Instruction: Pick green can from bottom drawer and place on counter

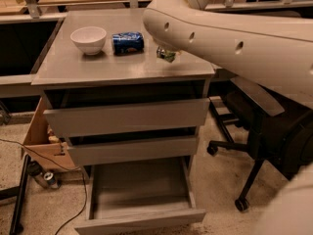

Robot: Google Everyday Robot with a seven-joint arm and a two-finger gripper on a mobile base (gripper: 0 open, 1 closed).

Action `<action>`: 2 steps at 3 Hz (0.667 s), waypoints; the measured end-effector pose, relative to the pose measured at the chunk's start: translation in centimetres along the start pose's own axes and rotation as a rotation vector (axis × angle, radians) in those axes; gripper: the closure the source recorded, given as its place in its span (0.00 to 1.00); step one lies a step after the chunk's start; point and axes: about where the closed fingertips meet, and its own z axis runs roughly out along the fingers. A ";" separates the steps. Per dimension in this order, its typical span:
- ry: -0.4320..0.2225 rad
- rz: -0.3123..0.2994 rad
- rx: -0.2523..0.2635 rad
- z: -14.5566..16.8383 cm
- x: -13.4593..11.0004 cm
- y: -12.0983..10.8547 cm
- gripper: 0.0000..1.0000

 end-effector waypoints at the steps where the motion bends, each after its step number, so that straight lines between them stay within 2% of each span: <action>1: -0.015 -0.028 -0.025 2.2 -1.1 1.5 1.00; 2: 0.016 -0.054 -0.052 4.3 -1.3 2.9 0.81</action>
Offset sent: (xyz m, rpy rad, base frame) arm 0.0741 0.0388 -0.0239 0.0331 0.0379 0.1280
